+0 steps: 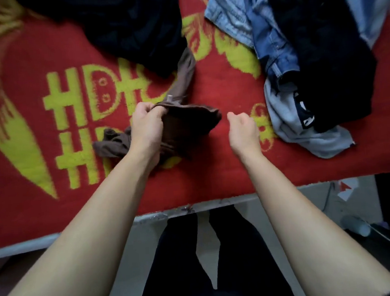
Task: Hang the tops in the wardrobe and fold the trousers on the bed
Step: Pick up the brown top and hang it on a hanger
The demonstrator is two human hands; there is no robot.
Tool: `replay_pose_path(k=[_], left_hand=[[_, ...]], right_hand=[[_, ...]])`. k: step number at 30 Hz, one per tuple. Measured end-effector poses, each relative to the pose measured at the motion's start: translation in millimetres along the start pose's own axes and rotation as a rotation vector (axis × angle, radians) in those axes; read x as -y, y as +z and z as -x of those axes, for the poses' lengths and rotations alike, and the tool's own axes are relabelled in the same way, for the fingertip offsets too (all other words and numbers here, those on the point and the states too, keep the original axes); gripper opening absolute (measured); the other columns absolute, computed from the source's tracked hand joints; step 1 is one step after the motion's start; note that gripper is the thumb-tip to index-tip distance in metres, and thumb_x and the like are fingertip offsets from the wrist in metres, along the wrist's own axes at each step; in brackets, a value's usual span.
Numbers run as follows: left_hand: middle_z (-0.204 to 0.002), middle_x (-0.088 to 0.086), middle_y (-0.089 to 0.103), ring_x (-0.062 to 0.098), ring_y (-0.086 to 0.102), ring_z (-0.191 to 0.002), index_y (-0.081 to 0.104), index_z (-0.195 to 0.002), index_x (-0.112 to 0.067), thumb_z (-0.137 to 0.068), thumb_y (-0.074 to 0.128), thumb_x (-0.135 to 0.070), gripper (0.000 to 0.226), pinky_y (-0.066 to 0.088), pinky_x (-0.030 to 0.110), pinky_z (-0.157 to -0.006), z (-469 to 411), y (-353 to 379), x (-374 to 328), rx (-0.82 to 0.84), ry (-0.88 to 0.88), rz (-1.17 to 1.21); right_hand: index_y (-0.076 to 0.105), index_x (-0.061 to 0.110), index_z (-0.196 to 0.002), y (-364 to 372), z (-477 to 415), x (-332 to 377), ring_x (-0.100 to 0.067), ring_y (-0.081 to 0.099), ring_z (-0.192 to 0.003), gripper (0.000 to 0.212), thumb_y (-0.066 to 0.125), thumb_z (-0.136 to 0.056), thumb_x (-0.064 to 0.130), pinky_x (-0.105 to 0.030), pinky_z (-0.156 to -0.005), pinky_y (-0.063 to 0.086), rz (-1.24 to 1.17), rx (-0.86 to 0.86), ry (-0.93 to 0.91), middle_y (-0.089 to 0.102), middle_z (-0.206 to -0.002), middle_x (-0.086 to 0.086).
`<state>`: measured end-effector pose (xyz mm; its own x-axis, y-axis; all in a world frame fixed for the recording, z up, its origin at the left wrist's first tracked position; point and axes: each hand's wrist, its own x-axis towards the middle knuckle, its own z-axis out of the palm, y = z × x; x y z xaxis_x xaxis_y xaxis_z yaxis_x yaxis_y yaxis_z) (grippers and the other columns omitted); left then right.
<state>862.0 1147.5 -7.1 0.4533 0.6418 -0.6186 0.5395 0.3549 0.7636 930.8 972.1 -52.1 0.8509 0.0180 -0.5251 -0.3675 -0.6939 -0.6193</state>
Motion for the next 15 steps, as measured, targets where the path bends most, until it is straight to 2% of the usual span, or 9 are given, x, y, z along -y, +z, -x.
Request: replay_pose_path(k=[2, 4, 6, 10, 13, 15], left_hand=[[-0.074, 0.004, 0.065, 0.019, 0.062, -0.069, 0.057, -0.078, -0.020, -0.082, 0.068, -0.025, 0.013, 0.052, 0.033, -0.063, 16, -18, -41, -0.030, 0.030, 0.137], [-0.069, 0.000, 0.062, 0.013, 0.059, -0.064, 0.055, -0.073, -0.020, -0.087, 0.071, -0.029, 0.023, 0.049, 0.027, -0.059, 36, -40, -80, -0.057, 0.155, 0.136], [-0.071, 0.002, 0.061, 0.013, 0.056, -0.066, 0.059, -0.076, -0.016, -0.088, 0.072, -0.029, 0.022, 0.046, 0.026, -0.059, 59, -64, -114, -0.061, 0.289, 0.082], [-0.074, 0.004, 0.068, 0.013, 0.062, -0.067, 0.066, -0.080, -0.010, -0.084, 0.077, -0.020, 0.015, 0.051, 0.027, -0.061, 109, -112, -168, 0.015, 0.416, 0.038], [-0.074, 0.002, 0.070, 0.011, 0.064, -0.068, 0.067, -0.079, -0.014, -0.081, 0.071, -0.002, 0.012, 0.052, 0.028, -0.066, 145, -144, -202, 0.037, 0.503, 0.005], [-0.071, -0.003, 0.069, 0.008, 0.063, -0.066, 0.068, -0.076, -0.016, -0.077, 0.065, 0.002, 0.019, 0.051, 0.023, -0.062, 170, -164, -225, -0.020, 0.593, -0.017]], right_hand=[[0.055, 0.015, -0.075, -14, 12, 30, -0.027, 0.056, -0.087, 0.031, 0.050, -0.099, 0.035, -0.029, -0.080, 0.036, -0.125, -0.022, 0.047, 0.063, -0.084, -0.006], [0.053, 0.018, -0.080, -27, 30, 62, -0.030, 0.064, -0.091, 0.021, 0.059, -0.094, 0.032, -0.047, -0.091, 0.049, -0.280, 0.013, 0.043, 0.064, -0.086, -0.007], [0.054, 0.024, -0.090, -38, 54, 94, -0.027, 0.066, -0.094, 0.015, 0.067, -0.089, 0.030, -0.054, -0.092, 0.052, -0.333, 0.103, -0.031, 0.064, -0.091, -0.002], [0.057, 0.037, -0.116, -42, 111, 170, -0.020, 0.064, -0.105, 0.028, 0.066, -0.089, 0.033, -0.039, -0.090, 0.053, -0.348, 0.338, -0.258, 0.064, -0.111, 0.001], [0.053, 0.029, -0.138, -42, 146, 230, -0.015, 0.057, -0.120, 0.043, 0.062, -0.096, 0.031, -0.034, -0.102, 0.048, -0.237, 0.509, -0.469, 0.058, -0.128, -0.002], [0.058, 0.025, -0.135, -47, 166, 262, -0.011, 0.062, -0.112, 0.038, 0.060, -0.097, 0.034, -0.031, -0.097, 0.051, -0.061, 0.592, -0.639, 0.066, -0.117, 0.005]])
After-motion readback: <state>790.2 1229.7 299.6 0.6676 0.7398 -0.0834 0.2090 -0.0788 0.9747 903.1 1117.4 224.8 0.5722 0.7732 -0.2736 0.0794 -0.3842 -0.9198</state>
